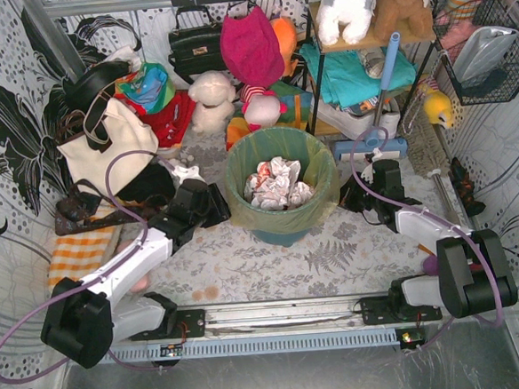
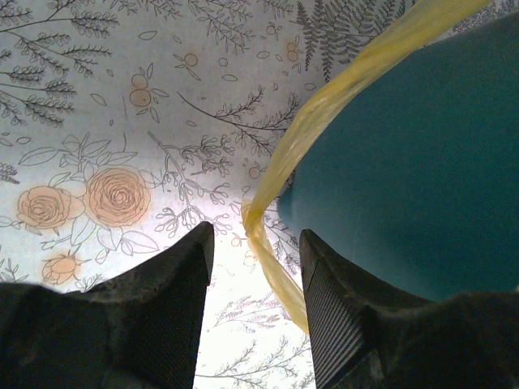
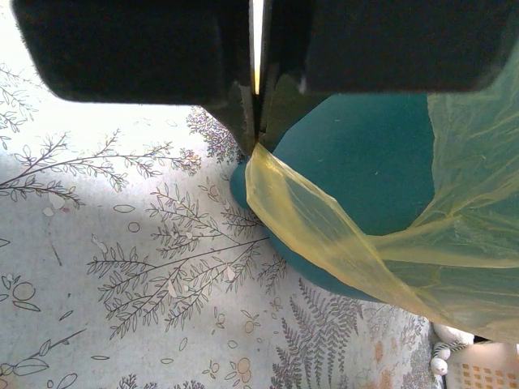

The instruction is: Tie the trash bag

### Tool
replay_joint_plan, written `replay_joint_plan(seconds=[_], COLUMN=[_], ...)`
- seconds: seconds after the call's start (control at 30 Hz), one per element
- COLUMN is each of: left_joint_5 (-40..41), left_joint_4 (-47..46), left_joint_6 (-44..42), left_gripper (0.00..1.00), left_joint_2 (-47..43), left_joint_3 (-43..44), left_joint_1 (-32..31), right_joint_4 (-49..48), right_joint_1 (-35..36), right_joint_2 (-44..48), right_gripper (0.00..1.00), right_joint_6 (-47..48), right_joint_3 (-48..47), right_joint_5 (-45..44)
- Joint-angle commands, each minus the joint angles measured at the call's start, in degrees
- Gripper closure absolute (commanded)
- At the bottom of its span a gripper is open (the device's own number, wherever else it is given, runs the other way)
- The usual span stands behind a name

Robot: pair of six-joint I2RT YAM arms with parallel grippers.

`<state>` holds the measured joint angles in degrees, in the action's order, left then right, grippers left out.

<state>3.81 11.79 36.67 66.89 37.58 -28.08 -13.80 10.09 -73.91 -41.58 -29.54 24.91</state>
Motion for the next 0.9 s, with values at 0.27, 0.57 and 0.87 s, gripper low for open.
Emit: replay_joint_plan(seconds=[0.27, 0.57, 0.87], left_joint_5=[-1.68, -1.97, -0.39], left_joint_4=[-10.28, -11.81, -9.89], left_joint_6=[0.2, 0.18, -1.21], left_gripper=[0.47, 0.57, 0.66], left_joint_2=[7.35, 10.08, 9.42], left_joint_3=[0.49, -1.26, -1.01], left_joint_1=[0.3, 0.3, 0.31], right_joint_4=[-1.55, -1.93, -2.54], right_joint_1=[-0.16, -0.16, -0.16], right_joint_2=[-0.68, -1.15, -0.44], right_gripper=[1.0, 1.0, 1.0], right_joint_6=[-0.52, -0.75, -1.84], right_joint_3=[0.7, 0.67, 2.37], right_joint_5=[1.27, 1.37, 0.18])
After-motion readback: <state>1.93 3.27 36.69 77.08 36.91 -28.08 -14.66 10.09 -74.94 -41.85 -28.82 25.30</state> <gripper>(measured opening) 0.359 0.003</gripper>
